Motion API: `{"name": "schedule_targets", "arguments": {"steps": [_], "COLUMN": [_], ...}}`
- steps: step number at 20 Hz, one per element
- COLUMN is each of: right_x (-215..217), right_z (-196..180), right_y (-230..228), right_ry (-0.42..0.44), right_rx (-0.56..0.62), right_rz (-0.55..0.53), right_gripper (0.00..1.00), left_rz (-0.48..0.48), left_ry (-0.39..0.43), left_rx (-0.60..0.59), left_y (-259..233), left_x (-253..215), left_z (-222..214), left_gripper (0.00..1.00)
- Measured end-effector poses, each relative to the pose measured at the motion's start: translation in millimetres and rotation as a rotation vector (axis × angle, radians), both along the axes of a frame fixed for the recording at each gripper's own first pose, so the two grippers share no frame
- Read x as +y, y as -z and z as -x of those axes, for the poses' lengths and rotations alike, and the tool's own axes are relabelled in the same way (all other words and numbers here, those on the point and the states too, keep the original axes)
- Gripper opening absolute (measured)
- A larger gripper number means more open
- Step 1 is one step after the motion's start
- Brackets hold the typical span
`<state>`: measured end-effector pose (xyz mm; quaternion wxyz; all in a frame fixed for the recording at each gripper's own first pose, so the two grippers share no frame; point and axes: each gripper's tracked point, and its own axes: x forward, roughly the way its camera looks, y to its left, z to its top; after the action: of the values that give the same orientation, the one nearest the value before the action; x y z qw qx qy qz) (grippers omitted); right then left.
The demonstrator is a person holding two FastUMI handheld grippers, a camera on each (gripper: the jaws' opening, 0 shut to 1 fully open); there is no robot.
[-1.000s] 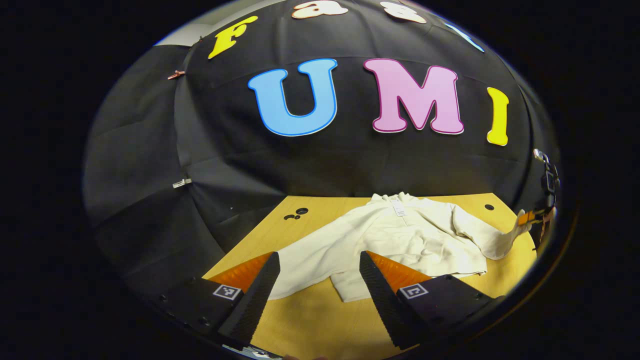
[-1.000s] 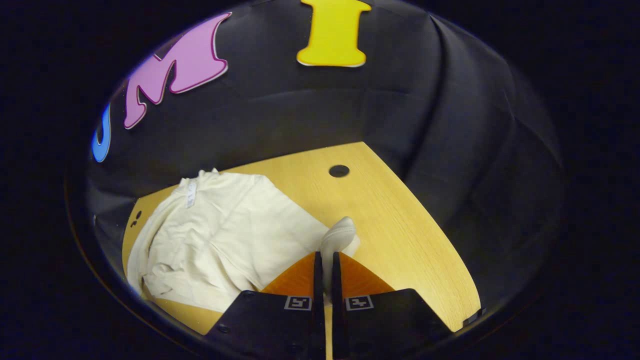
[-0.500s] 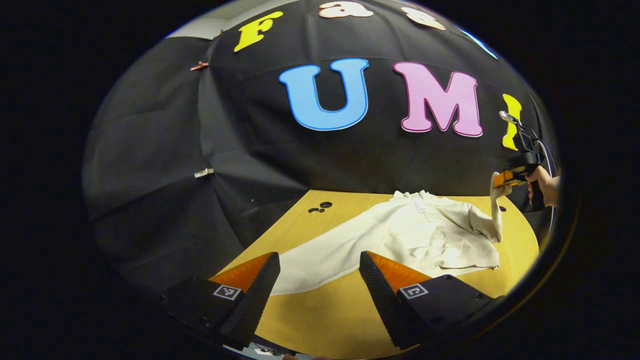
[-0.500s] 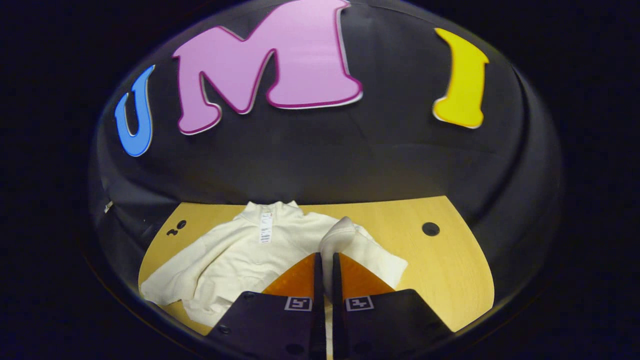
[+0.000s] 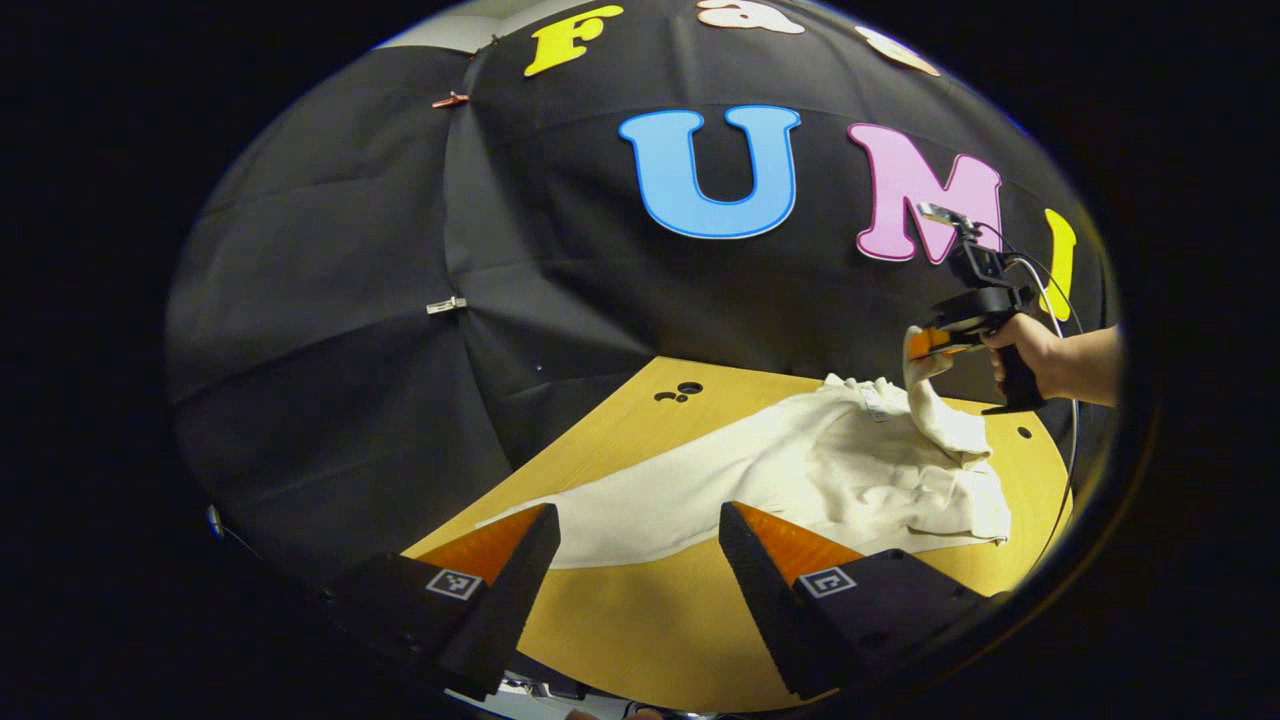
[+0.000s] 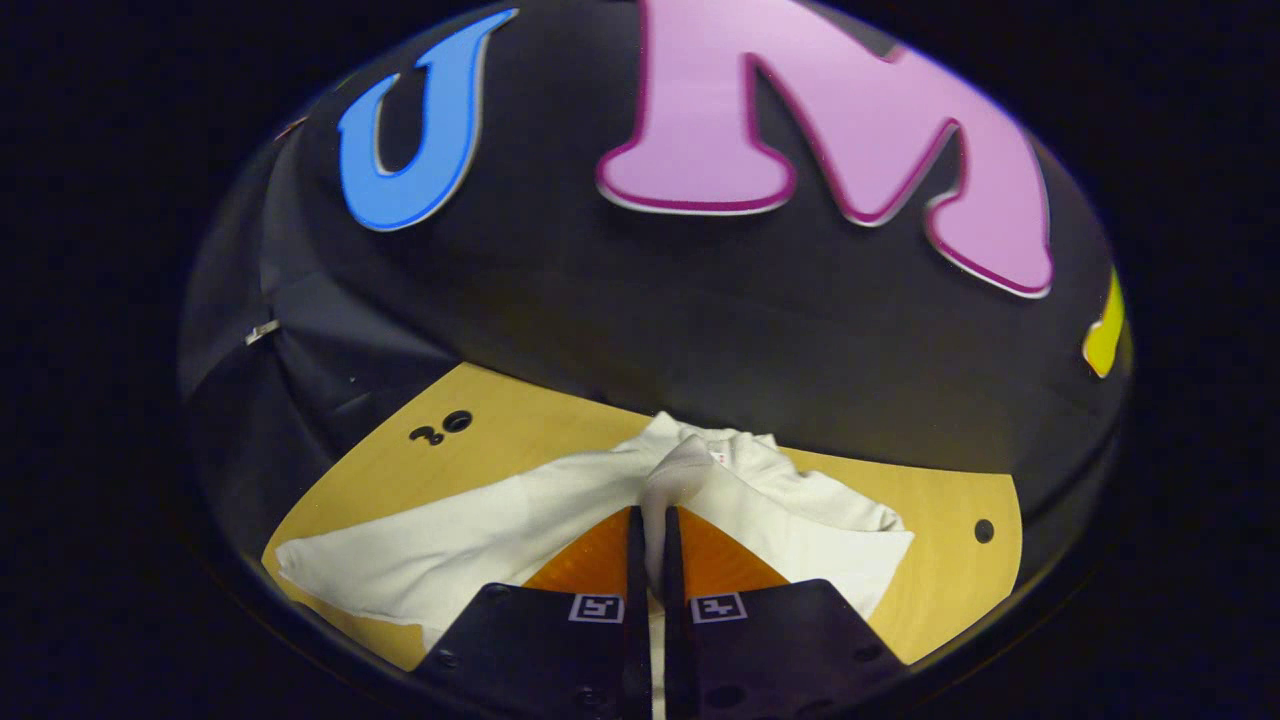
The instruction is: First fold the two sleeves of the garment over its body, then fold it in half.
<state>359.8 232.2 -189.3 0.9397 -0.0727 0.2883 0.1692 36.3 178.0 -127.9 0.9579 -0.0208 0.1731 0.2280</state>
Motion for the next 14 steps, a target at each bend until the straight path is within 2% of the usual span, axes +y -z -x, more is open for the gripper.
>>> {"name": "schedule_targets", "arguments": {"steps": [3, 7, 9, 10, 11, 12, 14], "right_x": [66, 128, 158, 169, 177, 176, 173], "right_z": [5, 11, 18, 23, 23, 24, 30], "right_y": [26, 59, 72, 75, 76, 72, 60], "right_ry": [-0.096, -0.187, -0.23, -0.245, -0.254, -0.259, -0.26], "right_rx": [0.018, 0.023, 0.058, 0.069, 0.063, 0.051, 0.033], "right_rz": [0.013, 0.077, 0.029, 0.001, -0.008, -0.012, -0.032], "right_gripper": [0.1, 0.1, 0.14, 0.24, 0.2, 0.43, 0.75], "left_rz": [-0.001, 0.007, 0.015, 0.013, 0.008, 0.001, 0.004], "left_ry": [-0.032, -0.081, -0.104, -0.113, -0.12, -0.126, -0.138], "left_rx": [0.006, 0.01, 0.015, 0.017, 0.021, 0.026, 0.028], "left_y": [2, 9, 13, 14, 17, 19, 22], "left_x": [18, 40, 48, 53, 57, 61, 70], "left_z": [-1, -2, 0, 0, 0, 0, -1], "left_gripper": [0.99, 0.99, 0.99, 0.99, 0.99, 0.99, 0.99]}}
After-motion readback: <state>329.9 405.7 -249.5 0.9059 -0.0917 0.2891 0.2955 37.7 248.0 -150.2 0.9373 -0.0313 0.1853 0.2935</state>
